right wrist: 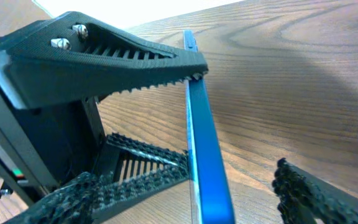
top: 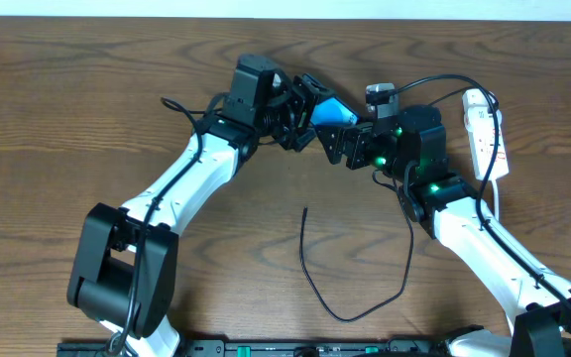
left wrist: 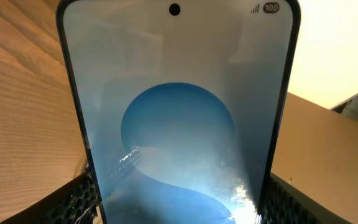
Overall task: Plug charger to phone and switch on socket
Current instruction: 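Bring the phone to the right gripper and close it on the phone's edge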
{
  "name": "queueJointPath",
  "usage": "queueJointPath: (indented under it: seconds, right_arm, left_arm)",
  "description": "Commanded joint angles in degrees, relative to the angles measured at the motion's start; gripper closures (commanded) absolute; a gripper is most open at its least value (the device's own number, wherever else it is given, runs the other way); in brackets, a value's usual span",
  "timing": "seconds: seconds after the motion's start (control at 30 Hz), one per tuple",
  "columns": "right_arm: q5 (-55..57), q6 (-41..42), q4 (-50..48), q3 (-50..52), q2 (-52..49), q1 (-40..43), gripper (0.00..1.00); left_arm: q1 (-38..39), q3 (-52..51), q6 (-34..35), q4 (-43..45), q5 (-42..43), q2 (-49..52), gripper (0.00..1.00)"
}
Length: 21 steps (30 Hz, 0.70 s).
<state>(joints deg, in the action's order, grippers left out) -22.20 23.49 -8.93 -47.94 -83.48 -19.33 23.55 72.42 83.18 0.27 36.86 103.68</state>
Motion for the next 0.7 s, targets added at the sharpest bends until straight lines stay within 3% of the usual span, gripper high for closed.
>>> queueJointPath:
  seconds: [0.0, 0.1, 0.67]
  right_arm:
    - [0.87, 1.79, -0.26, -1.11, -0.11, -0.33, 0.14]
    - [0.9, 1.79, -0.26, -1.11, -0.11, -0.52, 0.17]
    - [1.14, 1.73, 0.76, -1.11, -0.13, -0.66, 0.55]
  left_arm:
    - [0.66, 0.28, 1.2, 1.01, -0.33, -1.46, 0.93]
    - [0.83, 0.28, 1.2, 1.64, -0.33, -1.46, 0.93]
    - [1.44, 0.28, 1.18, 1.62, -0.46, -1.46, 0.92]
